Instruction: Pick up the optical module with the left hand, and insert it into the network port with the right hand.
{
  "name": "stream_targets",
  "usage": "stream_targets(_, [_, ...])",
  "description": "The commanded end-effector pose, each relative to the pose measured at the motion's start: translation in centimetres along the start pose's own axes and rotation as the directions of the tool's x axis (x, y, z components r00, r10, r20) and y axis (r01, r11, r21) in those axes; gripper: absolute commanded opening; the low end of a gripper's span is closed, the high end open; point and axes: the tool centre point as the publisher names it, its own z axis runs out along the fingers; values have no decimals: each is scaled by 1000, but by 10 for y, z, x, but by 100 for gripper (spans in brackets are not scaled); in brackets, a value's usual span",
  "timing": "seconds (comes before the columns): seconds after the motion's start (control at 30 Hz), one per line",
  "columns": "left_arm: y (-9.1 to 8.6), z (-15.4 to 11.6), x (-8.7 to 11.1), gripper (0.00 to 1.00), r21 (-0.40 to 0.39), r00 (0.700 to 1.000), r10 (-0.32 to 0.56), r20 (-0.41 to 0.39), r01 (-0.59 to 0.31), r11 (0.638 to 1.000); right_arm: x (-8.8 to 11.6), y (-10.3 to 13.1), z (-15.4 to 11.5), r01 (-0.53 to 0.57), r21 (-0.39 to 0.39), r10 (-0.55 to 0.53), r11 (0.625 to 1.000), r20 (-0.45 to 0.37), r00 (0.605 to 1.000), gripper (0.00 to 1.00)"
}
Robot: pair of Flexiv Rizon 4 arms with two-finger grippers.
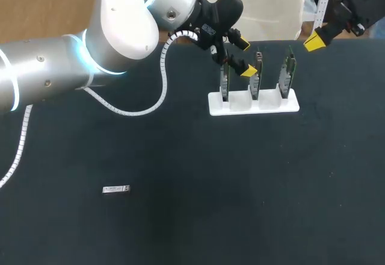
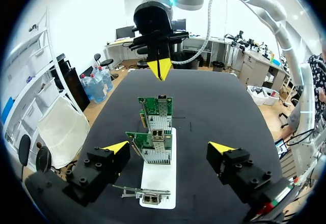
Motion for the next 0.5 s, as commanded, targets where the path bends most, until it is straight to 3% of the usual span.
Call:
stream_targets(0.03, [1, 1, -1, 100, 2, 1000, -1, -5, 2, 1000, 0, 7, 1, 1, 24, -1, 1000, 2, 1000, 0])
stream_targets(0.1, [1, 1, -1, 100, 2, 1000, -1, -5, 2, 1000, -1, 7, 2, 3, 34, -3, 999, 5, 1000, 40])
stream_targets(0.13, [1, 1, -1, 100, 2, 1000, -1, -5, 2, 1000, -1, 7, 2, 3, 34, -3, 999, 5, 1000, 92])
stream_targets(0.17, [1, 1, -1, 100, 2, 1000, -1, -5, 2, 1000, -1, 7, 2, 3, 34, -3, 999, 5, 1000, 100])
stream_targets(0.5, [1, 1, -1, 100, 2, 1000, -1, -5, 2, 1000, -1, 7, 2, 3, 34, -3, 999, 5, 1000, 100])
